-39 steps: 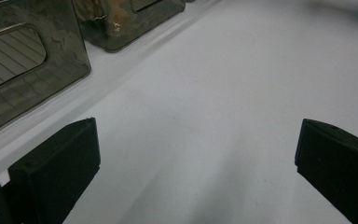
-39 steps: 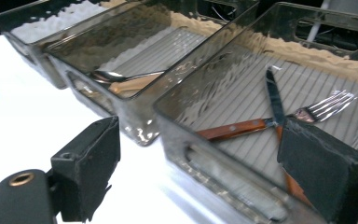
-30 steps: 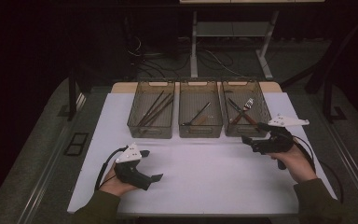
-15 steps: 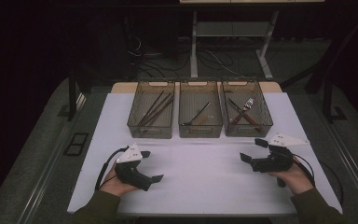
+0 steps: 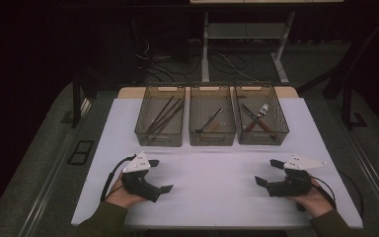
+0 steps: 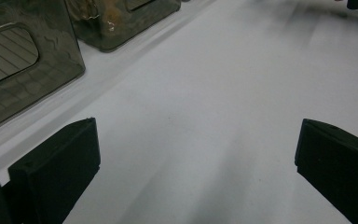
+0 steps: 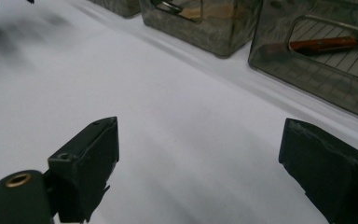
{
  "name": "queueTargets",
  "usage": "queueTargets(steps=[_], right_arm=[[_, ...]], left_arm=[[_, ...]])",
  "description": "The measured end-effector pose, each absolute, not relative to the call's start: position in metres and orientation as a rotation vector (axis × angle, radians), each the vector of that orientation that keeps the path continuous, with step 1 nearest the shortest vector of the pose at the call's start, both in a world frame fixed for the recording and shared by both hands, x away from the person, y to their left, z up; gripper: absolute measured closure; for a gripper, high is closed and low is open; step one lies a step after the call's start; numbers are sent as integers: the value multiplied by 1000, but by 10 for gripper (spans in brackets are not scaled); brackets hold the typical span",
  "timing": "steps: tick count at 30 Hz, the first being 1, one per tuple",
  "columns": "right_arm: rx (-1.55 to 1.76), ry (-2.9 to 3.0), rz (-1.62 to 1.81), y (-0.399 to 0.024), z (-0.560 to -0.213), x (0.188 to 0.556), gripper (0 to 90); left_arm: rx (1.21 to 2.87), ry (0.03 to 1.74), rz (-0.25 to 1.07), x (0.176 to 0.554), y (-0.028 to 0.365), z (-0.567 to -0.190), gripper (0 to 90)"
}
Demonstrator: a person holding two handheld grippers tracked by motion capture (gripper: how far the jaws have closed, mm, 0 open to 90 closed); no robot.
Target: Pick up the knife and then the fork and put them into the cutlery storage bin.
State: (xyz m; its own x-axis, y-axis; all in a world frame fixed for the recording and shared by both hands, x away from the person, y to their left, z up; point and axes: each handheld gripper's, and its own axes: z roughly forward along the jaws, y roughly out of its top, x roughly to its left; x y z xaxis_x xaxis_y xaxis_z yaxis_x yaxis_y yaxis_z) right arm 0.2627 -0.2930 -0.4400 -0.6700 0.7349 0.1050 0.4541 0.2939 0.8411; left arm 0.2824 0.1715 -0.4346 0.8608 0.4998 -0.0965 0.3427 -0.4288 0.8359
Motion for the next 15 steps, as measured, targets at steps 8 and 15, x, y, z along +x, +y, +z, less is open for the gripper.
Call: queueTargets(steps=[8,15], right_arm=[[1101,2264,1312,-301,-444,256,122],[1093,2268,1316,-301,-444,256,121]], left_arm=[[2057,613,207,282,171,-435,0],[2056,618,205,282,171,-435,0]])
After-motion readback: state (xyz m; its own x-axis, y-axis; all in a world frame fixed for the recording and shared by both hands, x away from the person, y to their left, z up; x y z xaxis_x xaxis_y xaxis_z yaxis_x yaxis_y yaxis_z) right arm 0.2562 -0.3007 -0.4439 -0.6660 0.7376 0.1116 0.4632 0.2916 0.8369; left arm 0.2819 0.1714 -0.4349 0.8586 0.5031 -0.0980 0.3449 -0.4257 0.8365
